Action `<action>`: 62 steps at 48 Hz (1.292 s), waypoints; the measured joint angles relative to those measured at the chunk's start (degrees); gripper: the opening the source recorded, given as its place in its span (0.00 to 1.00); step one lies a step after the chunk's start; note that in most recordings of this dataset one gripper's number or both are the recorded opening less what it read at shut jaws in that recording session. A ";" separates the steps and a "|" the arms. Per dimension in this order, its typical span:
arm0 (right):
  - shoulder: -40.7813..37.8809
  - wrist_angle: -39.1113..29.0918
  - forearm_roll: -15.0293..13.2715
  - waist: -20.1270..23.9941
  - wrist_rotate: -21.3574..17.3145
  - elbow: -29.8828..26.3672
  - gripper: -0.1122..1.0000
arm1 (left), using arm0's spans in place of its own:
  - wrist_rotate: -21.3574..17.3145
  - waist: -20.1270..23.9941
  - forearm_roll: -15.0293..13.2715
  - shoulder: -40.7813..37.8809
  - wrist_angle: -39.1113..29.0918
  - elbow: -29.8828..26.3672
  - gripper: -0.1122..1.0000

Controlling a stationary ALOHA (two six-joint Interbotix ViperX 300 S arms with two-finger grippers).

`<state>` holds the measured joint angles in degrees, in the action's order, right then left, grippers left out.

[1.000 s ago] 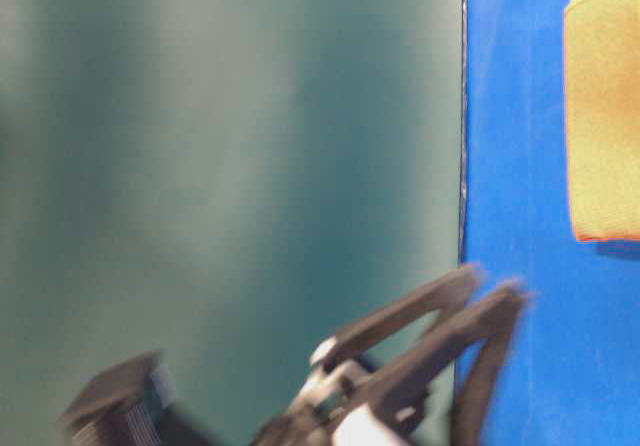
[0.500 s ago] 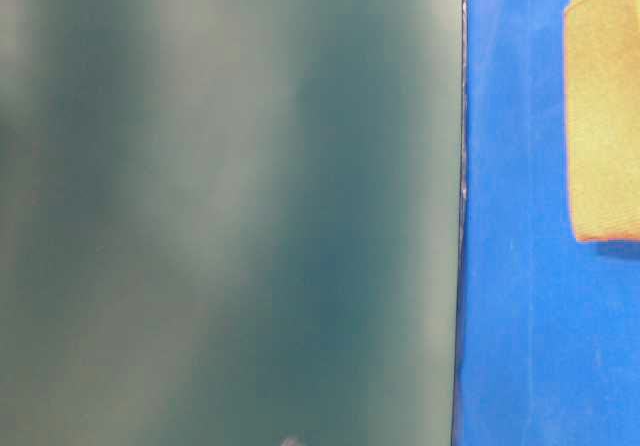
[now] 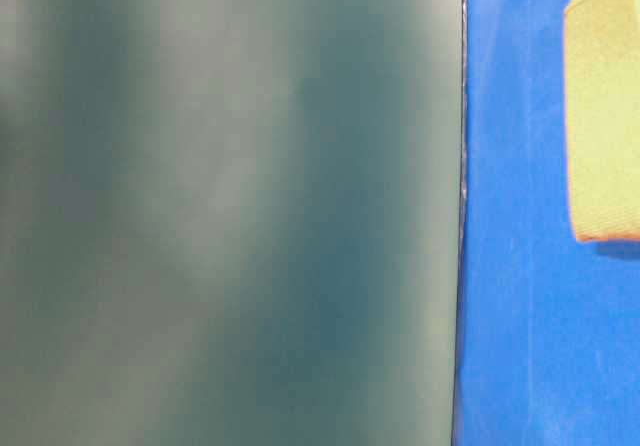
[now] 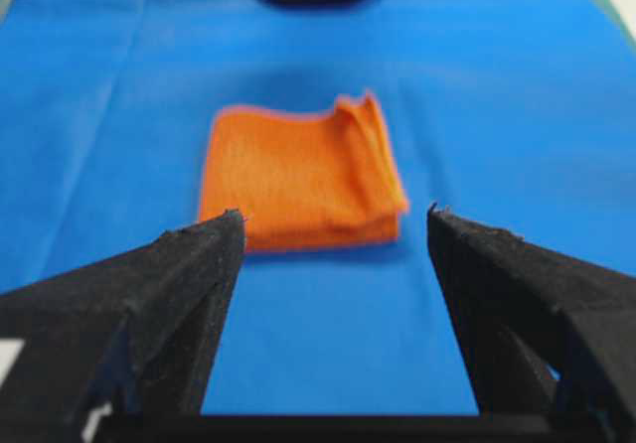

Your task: Fold the orange towel.

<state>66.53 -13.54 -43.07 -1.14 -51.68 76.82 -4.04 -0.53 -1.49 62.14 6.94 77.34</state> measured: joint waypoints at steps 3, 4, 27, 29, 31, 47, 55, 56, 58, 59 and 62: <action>0.18 1.67 0.09 -0.97 -0.09 0.79 0.63 | 0.00 0.00 0.00 0.70 -0.44 0.70 0.71; 0.26 2.20 0.00 -1.32 -0.18 0.97 0.63 | 0.00 0.00 0.00 0.88 -0.44 0.97 0.71; 0.18 4.75 0.09 -3.60 -0.26 1.58 0.63 | 0.00 1.14 0.00 1.32 -0.79 2.02 0.71; 0.18 4.66 0.09 -3.52 -0.26 1.58 0.63 | 0.00 1.23 0.00 1.32 -0.79 2.11 0.71; 0.18 4.66 0.09 -3.52 -0.26 1.58 0.63 | 0.00 1.32 -0.09 1.32 -0.88 2.11 0.71; 0.18 4.75 0.00 -3.60 -0.26 1.58 0.63 | 0.00 1.41 -0.09 1.32 -0.88 2.11 0.71; 0.18 4.83 0.09 -3.52 -0.26 1.58 0.63 | 0.00 1.41 -0.09 1.32 -0.88 2.11 0.71; 0.18 4.83 0.09 -3.52 -0.26 1.58 0.63 | 0.00 1.41 0.00 1.32 -0.88 2.11 0.71; 0.18 4.75 0.09 -3.52 -0.26 1.58 0.63 | 0.00 1.41 -0.09 1.32 -0.88 2.11 0.71; 0.18 4.83 0.00 -3.60 -0.26 1.58 0.63 | 0.00 1.32 -0.09 1.32 -0.88 2.11 0.71; 0.18 4.83 0.00 -3.60 -0.26 1.58 0.63 | 0.00 1.32 0.00 1.32 -0.79 2.11 0.71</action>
<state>66.71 -8.70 -43.07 -4.75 -51.94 78.40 -4.04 0.79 -1.49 63.46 6.15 79.45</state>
